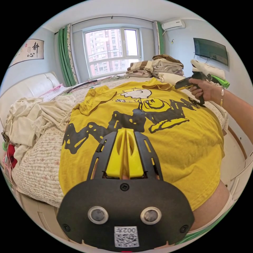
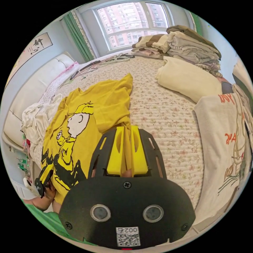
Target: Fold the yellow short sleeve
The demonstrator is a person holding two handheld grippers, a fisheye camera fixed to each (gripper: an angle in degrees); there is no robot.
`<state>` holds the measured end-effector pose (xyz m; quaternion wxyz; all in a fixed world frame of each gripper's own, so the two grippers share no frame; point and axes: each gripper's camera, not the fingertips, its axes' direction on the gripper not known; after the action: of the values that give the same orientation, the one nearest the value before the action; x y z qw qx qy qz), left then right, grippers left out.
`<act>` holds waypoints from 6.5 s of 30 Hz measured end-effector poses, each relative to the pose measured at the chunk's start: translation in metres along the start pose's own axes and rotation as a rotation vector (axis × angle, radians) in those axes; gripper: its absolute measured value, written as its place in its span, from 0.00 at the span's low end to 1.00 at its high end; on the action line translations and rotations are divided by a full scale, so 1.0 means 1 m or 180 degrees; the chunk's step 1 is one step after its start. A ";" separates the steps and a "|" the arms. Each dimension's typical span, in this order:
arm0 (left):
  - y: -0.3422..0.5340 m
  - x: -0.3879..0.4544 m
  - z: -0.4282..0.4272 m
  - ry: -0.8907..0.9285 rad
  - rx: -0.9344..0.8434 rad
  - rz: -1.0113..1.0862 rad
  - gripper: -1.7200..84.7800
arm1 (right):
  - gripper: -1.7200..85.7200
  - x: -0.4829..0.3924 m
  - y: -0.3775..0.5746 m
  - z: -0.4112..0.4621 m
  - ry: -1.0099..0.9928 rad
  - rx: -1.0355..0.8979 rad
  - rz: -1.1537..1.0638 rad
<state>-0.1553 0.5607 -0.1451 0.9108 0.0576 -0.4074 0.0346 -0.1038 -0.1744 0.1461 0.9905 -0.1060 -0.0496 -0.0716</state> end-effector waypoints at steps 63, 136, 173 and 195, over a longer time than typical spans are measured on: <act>0.002 0.004 -0.042 -0.0035 0.0026 0.0026 0.01 | 0.10 -0.267 -0.131 -0.012 0.1075 -0.0266 -0.1011; -0.375 -0.162 -0.121 0.0262 -0.0250 -0.0388 0.18 | 0.18 -0.087 -0.041 -0.129 0.0558 0.0722 -0.0401; -0.377 -0.270 -0.197 0.1445 0.0447 -0.0466 0.01 | 0.01 0.003 -0.026 -0.172 -0.0267 0.1309 -0.0706; 0.037 -0.266 -0.289 0.2090 0.0766 -0.1744 0.01 | 0.07 -0.008 0.363 -0.229 0.0083 0.1247 -0.0167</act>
<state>-0.1232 0.6316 -0.5316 0.9543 0.2550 -0.0593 -0.1444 -0.0372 0.1276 -0.1507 0.9906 0.0912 -0.0525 -0.0878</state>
